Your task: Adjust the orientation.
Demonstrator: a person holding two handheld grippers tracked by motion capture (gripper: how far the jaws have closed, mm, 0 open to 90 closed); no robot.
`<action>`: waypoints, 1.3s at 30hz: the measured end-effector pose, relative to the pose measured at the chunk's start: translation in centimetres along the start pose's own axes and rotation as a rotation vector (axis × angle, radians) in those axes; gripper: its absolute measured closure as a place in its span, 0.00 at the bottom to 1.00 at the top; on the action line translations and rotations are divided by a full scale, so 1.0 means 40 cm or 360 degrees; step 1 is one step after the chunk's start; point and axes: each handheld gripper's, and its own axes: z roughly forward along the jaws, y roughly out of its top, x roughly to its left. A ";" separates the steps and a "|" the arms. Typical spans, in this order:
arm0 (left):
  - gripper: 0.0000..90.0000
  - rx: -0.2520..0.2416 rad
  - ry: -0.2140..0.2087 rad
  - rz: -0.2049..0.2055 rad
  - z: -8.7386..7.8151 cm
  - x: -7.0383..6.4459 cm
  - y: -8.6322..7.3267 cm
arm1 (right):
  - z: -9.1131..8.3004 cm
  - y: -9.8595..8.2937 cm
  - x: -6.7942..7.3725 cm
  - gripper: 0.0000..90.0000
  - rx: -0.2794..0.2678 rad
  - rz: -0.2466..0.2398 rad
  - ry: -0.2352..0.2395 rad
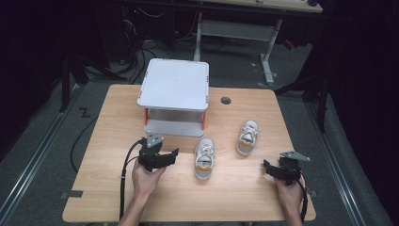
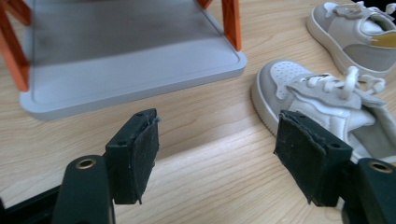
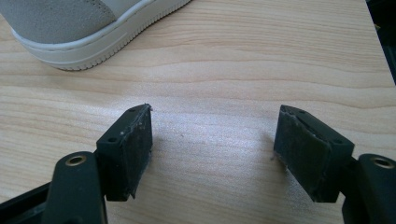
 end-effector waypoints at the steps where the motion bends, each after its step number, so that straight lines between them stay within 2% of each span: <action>1: 0.34 0.0003 0.0005 0.0004 -0.003 0.006 -0.003 | 0.000 0.000 0.000 0.31 0.0000 -0.0001 -0.0001; 5: 0.34 -0.0015 0.0021 -0.0036 -0.010 0.025 -0.014 | 0.000 0.000 0.000 0.31 0.0000 -0.0001 0.0000; 15: 0.33 0.0021 0.0094 -0.0018 -0.019 0.055 -0.047 | 0.000 0.001 0.000 0.32 0.0001 0.0003 -0.0001; 21: 0.33 0.0027 0.0130 -0.0093 -0.015 0.084 -0.083 | -0.001 0.000 0.000 0.36 -0.0008 0.0000 0.0000; 27: 0.33 0.0048 0.0165 -0.0117 -0.004 0.103 -0.101 | -0.002 0.000 0.002 0.38 -0.0010 -0.0002 0.0003; 29: 0.33 0.0038 0.0188 -0.0148 0.004 0.110 -0.108 | -0.002 0.000 0.002 0.39 -0.0012 -0.0005 0.0006; 32: 0.34 0.0029 0.0209 -0.0145 0.012 0.114 -0.112 | -0.003 -0.001 0.003 0.41 -0.0014 -0.0008 0.0011; 33: 0.34 0.0056 0.0236 -0.0100 0.025 0.114 -0.115 | -0.003 -0.002 0.003 0.41 -0.0015 -0.0012 0.0013; 34: 0.35 0.0056 0.0236 -0.0100 0.025 0.114 -0.115 | -0.004 -0.002 0.003 0.42 -0.0017 -0.0017 0.0016; 35: 0.35 0.0067 0.0255 -0.0073 0.035 0.113 -0.116 | -0.004 -0.002 0.003 0.43 -0.0019 -0.0020 0.0017; 39: 0.35 0.0078 0.0284 -0.0078 0.047 0.121 -0.120 | -0.005 -0.002 0.004 0.47 -0.0021 -0.0033 0.0033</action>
